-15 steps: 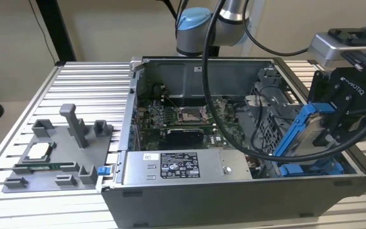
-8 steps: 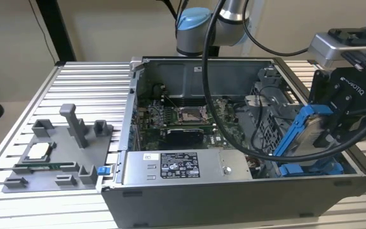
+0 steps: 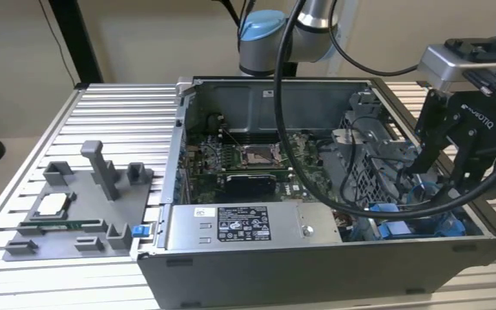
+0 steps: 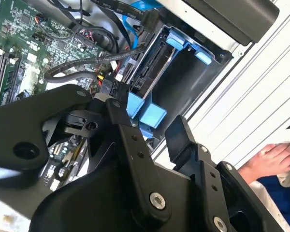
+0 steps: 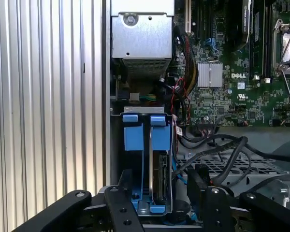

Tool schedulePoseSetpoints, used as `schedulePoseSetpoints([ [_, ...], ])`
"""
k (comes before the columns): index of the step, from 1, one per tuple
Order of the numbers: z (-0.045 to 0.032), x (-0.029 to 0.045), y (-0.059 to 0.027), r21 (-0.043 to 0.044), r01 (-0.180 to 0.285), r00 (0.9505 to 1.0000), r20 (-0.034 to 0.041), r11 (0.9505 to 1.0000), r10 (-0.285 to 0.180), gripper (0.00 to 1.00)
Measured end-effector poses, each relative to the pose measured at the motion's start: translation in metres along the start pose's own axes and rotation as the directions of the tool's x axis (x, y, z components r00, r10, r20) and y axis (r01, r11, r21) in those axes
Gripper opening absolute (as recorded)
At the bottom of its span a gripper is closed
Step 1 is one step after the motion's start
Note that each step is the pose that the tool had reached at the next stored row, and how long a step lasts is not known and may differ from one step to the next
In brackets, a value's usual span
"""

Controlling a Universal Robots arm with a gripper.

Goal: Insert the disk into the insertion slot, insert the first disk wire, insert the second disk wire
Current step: 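Insert the disk into the insertion slot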

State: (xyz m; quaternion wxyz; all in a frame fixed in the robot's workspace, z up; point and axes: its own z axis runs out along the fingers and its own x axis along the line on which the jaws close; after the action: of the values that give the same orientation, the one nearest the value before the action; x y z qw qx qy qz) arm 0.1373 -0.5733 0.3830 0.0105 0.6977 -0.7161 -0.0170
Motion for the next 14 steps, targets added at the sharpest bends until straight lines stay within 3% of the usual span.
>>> schedulePoseSetpoints([
  [2,-0.0023,0.0000,0.0001,0.0000,0.000,1.0000,0.0003,1.0000,0.000,1.00],
  [5,-0.0142,-0.0001,0.0006,0.0000,-0.001,1.0000,0.0002,1.0000,0.001,1.00],
  [7,-0.0164,-0.0006,0.0015,0.0005,-0.001,1.0000,0.0003,1.0000,0.001,1.00],
  [11,-0.0145,-0.0047,0.0135,0.0208,0.000,1.0000,0.0037,0.9998,0.000,1.00],
  [14,-0.0123,-0.0109,0.0168,0.0407,0.001,1.0000,0.0041,0.9992,-0.001,1.00],
])
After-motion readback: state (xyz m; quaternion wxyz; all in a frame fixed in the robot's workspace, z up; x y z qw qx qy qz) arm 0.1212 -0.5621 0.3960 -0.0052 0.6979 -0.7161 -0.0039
